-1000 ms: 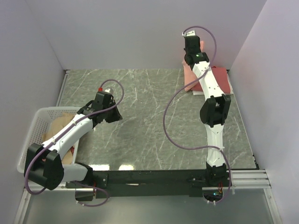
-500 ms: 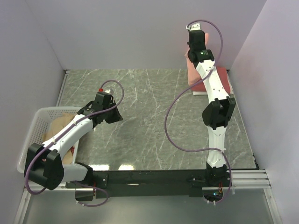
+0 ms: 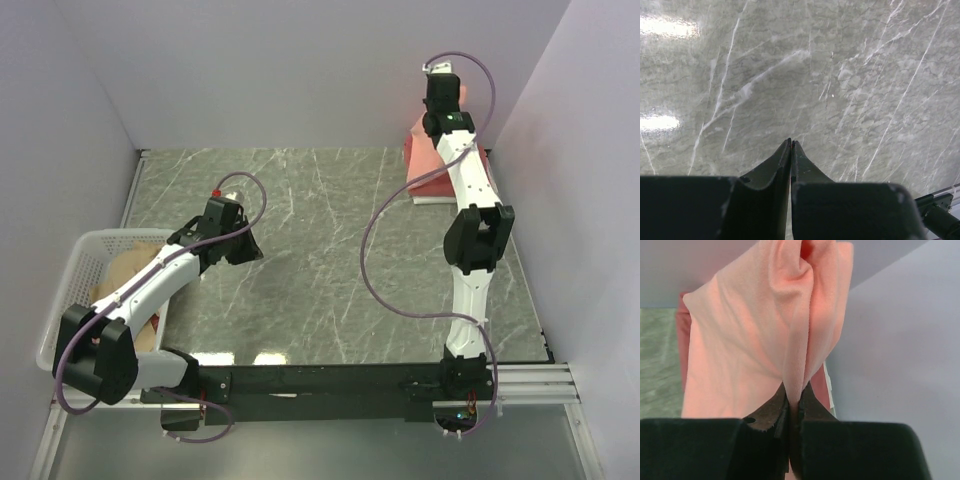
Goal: Fold and stack the t-shirts
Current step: Neatly place the folded tshirt to the corner, then reset both grippers
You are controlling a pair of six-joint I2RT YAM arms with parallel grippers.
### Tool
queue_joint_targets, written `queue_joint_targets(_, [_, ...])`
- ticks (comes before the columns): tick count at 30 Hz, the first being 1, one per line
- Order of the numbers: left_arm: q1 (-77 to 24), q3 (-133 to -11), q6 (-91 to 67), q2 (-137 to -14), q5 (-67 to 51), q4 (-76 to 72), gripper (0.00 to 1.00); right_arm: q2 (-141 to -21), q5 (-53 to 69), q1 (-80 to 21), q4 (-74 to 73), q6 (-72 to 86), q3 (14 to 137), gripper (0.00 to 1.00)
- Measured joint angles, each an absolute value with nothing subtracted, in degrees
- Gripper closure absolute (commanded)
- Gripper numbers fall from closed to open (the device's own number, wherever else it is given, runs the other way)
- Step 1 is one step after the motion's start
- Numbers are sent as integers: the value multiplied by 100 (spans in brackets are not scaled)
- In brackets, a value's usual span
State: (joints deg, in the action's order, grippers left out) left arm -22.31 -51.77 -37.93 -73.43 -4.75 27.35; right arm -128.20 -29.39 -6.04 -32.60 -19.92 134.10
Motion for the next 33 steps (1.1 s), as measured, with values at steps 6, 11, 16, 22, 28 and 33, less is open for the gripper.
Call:
queue_joint_targets(6, [-2231,-5177,-3791,-7513,-519,2727,91,-13388,-2812,-16,-2825,-1739,13402,17])
queue_joint_targets(11, [-2231,-5177,-3791,-7561,-596,2722,91,-13867,-2652,318,-2801,-1365,13472,15])
queue_joint_targets(16, [-2228,-5177,-3791,-7561,-631,2718,90,-13740,-2644,154,-2705,-1009,13402,13])
queue_joint_targets(22, [-2213,-5177,-3782,-7550,-639,2722,88,-12776,-2379,-235,-2672,-266,12737,12])
queue_joint_targets(28, [-2165,-5186,-3726,-7456,-679,2731,87,-11286,-1782,-561,-2508,690,11343,11])
queue_joint_targets(33, [-2150,-5214,-3708,-7363,-679,2729,87,-9883,-1424,-1109,-2091,1363,9432,10])
